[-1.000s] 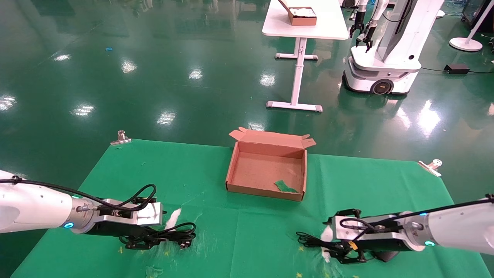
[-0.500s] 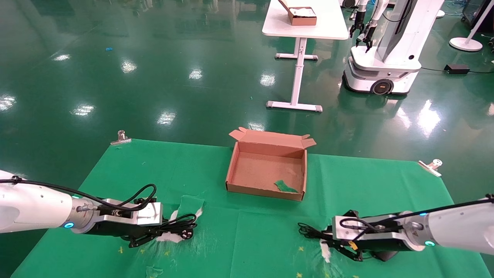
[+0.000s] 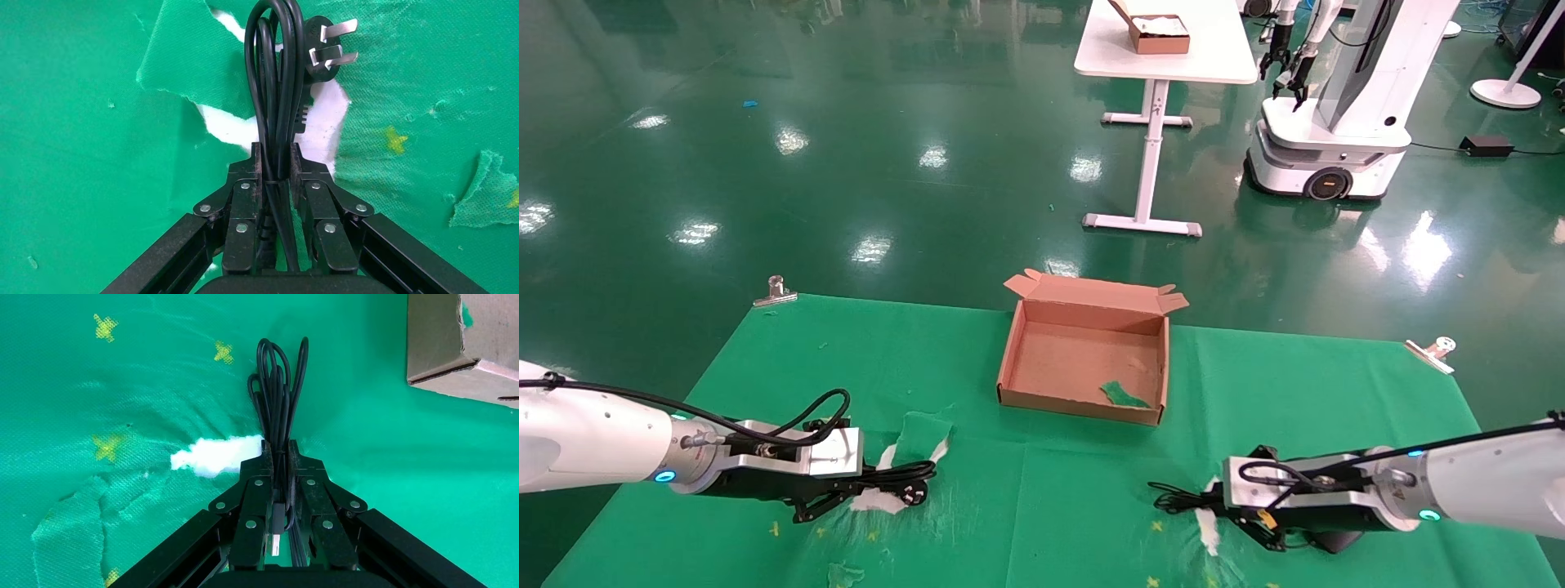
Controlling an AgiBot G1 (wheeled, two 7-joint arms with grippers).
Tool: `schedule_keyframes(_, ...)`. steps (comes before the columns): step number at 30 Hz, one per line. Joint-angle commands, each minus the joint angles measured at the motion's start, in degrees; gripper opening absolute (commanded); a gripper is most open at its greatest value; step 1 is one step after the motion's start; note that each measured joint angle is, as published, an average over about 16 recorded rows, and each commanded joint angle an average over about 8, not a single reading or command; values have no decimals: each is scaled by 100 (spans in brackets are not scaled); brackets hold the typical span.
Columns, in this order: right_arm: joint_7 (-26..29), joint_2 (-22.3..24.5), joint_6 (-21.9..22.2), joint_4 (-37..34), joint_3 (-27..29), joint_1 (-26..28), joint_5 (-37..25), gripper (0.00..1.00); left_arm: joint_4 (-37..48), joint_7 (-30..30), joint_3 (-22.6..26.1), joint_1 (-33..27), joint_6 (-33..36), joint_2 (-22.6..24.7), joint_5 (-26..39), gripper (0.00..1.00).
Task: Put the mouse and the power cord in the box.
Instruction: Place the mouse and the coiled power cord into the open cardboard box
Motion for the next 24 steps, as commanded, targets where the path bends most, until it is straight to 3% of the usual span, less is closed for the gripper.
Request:
schedule_keyframes(1,-1,-12,14,-1,-11,-5,-17,0,-1,4,-2,10,-7,4,-3,0)
schedule_keyframes(9,123,423,-451,47,305,246,440,0,186,-374,-192,-383,582,-290,-282,0)
schedule_keyframes(16,459,909,-1110,415,412,840,591,0,328,-908,-501,-981,1332,-567,-733,0)
schedule_keyframes(20,789,902,-1273,788,362,1254,509,0,391,-1288,-677,-1238,1476,-416,-989,0)
schedule_keyframes(24,1066,612,-1136,1056,341,1543,468,0,453,-1759,-809,-1468,1183,-20,-1180,0)
